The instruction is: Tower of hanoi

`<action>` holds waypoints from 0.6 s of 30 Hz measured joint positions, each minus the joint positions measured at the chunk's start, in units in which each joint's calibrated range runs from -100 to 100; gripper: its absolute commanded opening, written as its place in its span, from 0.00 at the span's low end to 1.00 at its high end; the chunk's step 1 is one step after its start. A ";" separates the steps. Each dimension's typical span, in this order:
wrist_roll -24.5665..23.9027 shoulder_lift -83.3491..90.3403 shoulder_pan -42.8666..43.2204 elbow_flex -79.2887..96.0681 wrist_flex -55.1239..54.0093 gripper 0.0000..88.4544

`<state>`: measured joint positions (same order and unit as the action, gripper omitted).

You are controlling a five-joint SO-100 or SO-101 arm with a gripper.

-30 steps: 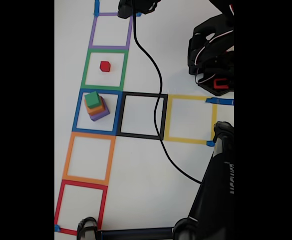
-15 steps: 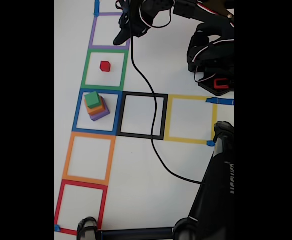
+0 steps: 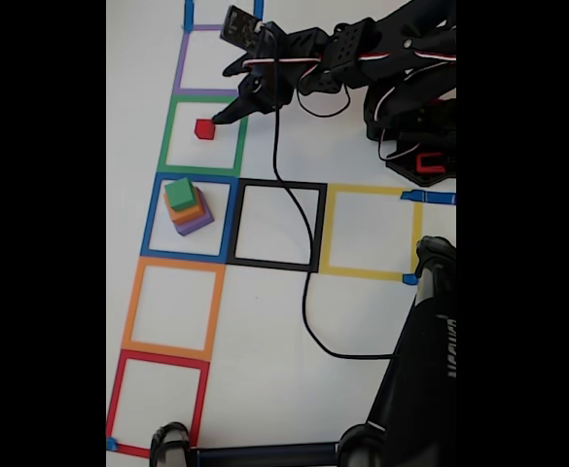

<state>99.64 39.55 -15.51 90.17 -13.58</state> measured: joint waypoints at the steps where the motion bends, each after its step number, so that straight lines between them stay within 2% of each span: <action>1: 0.00 -1.77 1.17 0.09 -2.58 0.35; 11: 0.00 -26.76 3.86 -1.51 -27.97 0.35; 18: 0.00 -40.61 4.56 -3.45 -39.66 0.32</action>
<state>99.64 -1.06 -10.94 86.72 -53.24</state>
